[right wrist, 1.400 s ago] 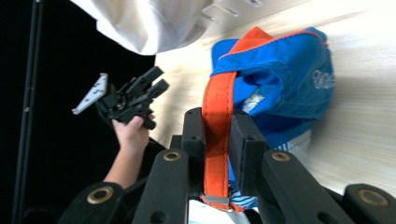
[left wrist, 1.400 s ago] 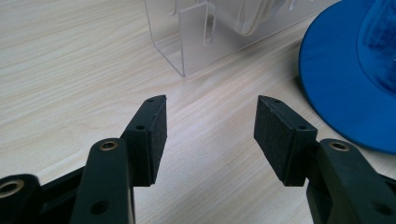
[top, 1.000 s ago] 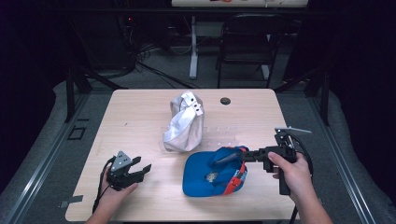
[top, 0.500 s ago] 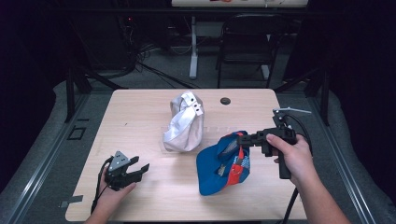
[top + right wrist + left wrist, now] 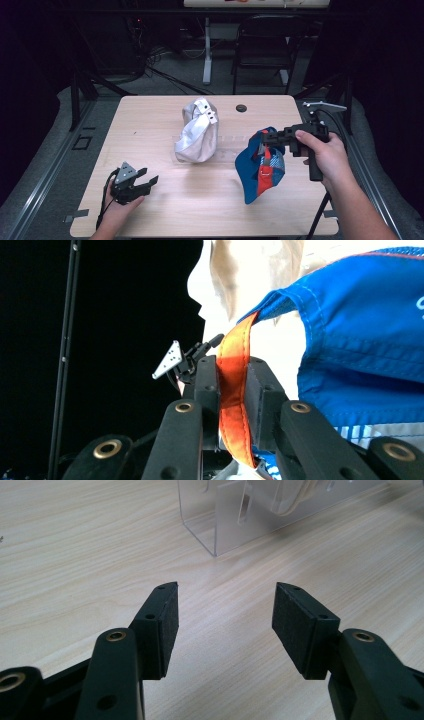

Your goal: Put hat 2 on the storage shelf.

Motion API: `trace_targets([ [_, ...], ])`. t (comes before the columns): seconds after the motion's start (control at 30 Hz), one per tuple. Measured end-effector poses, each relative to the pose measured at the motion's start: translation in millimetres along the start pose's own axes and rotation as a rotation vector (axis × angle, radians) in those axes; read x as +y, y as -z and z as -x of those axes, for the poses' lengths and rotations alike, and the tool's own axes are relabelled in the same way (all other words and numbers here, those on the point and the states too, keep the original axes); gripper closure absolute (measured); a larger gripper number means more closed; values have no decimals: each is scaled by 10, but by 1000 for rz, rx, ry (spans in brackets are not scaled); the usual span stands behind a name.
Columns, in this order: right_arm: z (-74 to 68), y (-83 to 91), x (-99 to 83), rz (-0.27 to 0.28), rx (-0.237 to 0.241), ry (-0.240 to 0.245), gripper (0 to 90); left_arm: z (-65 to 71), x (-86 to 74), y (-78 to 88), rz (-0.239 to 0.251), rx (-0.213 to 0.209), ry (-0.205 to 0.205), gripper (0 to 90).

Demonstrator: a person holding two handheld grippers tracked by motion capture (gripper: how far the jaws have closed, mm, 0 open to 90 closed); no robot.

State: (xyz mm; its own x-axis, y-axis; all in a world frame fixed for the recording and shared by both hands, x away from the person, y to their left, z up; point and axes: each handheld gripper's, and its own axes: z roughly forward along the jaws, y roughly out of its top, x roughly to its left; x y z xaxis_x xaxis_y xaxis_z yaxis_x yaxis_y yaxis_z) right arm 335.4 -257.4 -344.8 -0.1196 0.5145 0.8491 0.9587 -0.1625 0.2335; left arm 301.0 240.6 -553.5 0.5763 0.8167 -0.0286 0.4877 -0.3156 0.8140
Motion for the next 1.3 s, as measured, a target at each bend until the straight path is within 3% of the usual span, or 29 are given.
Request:
trace_targets([
  [0.17, -57, 86, 52, 15, 2, -7, 779, -1, 3, -7, 0, -2, -2, 447],
  [0.33, -96, 88, 108, 32, 12, -27, 779, -4, 3, -16, 9, -1, -2, 447],
  [0.57, -224, 81, 224, 35, 23, -17, 779, -14, 2, -9, 11, -3, -1, 447],
  [0.8, -351, 98, 343, 61, 0, -13, 779, -25, 4, 0, 3, 0, -5, 447],
  [1.17, -432, 66, 567, 100, -29, -26, 779, -39, -3, -9, 15, 1, 5, 447],
  [1.3, -456, 34, 648, 114, -47, -24, 779, -48, 5, 4, -8, -4, -4, 447],
])
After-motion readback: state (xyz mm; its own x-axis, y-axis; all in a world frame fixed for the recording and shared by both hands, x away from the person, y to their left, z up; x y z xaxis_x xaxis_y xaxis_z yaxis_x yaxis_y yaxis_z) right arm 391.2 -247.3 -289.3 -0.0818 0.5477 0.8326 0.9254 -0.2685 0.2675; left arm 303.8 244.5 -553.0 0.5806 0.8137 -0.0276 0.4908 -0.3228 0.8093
